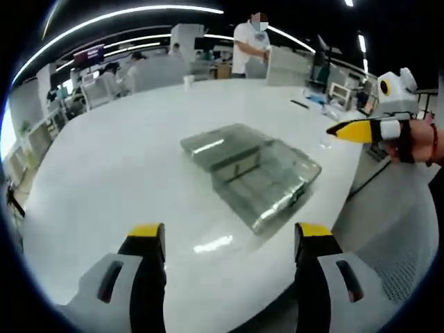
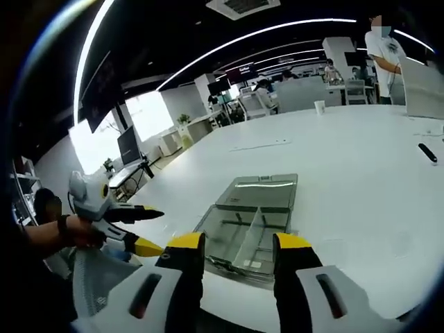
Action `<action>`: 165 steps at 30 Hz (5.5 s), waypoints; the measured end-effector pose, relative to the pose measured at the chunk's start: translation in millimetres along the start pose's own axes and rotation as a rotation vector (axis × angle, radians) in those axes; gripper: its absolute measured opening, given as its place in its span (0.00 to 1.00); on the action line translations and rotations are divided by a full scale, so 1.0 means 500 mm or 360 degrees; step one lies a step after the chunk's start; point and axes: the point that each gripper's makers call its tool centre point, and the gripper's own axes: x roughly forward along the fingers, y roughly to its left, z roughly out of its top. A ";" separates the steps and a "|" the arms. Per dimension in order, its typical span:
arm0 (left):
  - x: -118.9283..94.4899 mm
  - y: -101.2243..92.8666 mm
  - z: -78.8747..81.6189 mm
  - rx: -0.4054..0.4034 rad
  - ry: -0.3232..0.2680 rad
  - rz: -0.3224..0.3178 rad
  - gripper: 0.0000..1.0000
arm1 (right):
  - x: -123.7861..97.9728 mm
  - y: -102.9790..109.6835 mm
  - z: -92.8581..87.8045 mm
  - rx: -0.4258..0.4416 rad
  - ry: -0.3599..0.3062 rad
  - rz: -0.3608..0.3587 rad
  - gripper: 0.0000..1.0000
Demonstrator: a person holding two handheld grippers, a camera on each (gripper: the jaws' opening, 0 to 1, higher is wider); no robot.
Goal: Insert the divider into the dual guide fixture by aligning both edges with the guide slots and pushing it downward to the bottom, including one-sided entry, uneven engagement, binding, and posture correction.
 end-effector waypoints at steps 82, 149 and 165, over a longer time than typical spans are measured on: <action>0.066 0.046 -0.109 -0.0134 0.0554 0.0281 0.32 | -0.015 -0.007 0.012 0.0084 -0.0006 0.0068 0.19; -0.014 -0.060 0.073 -0.0383 -0.0129 0.0053 0.31 | 0.014 0.123 0.042 0.0090 -0.0033 0.0413 0.17; -0.010 -0.122 0.111 -0.0323 -0.0247 -0.0105 0.31 | 0.019 0.125 0.051 0.0153 -0.0057 0.0420 0.16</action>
